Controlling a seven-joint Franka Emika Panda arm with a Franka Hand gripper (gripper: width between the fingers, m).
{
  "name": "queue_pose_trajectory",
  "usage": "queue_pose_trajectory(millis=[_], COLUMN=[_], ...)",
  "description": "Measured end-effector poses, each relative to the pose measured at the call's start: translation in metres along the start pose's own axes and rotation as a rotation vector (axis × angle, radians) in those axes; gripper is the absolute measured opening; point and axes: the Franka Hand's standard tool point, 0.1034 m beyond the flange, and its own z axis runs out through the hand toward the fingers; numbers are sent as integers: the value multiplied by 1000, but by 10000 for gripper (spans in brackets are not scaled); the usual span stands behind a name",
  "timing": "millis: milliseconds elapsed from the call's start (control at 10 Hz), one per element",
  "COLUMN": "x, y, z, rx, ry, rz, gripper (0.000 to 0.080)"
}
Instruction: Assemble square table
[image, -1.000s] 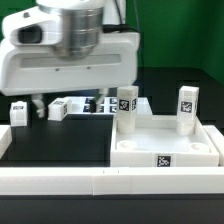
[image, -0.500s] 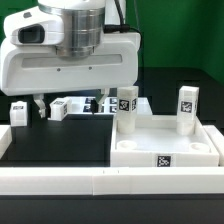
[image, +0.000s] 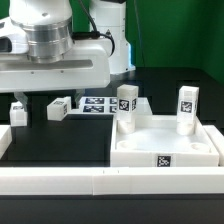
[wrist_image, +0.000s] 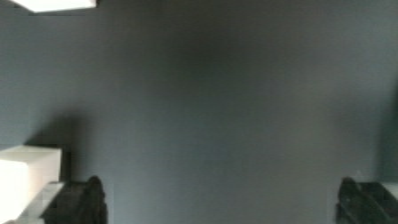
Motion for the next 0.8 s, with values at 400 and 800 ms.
queue_pose_trajectory(millis=[400,800], x=[-15,-44], y=[6,16], z=[10,25], rx=[35,70], ry=[-18,-125], rz=[80,158], gripper=[649,649])
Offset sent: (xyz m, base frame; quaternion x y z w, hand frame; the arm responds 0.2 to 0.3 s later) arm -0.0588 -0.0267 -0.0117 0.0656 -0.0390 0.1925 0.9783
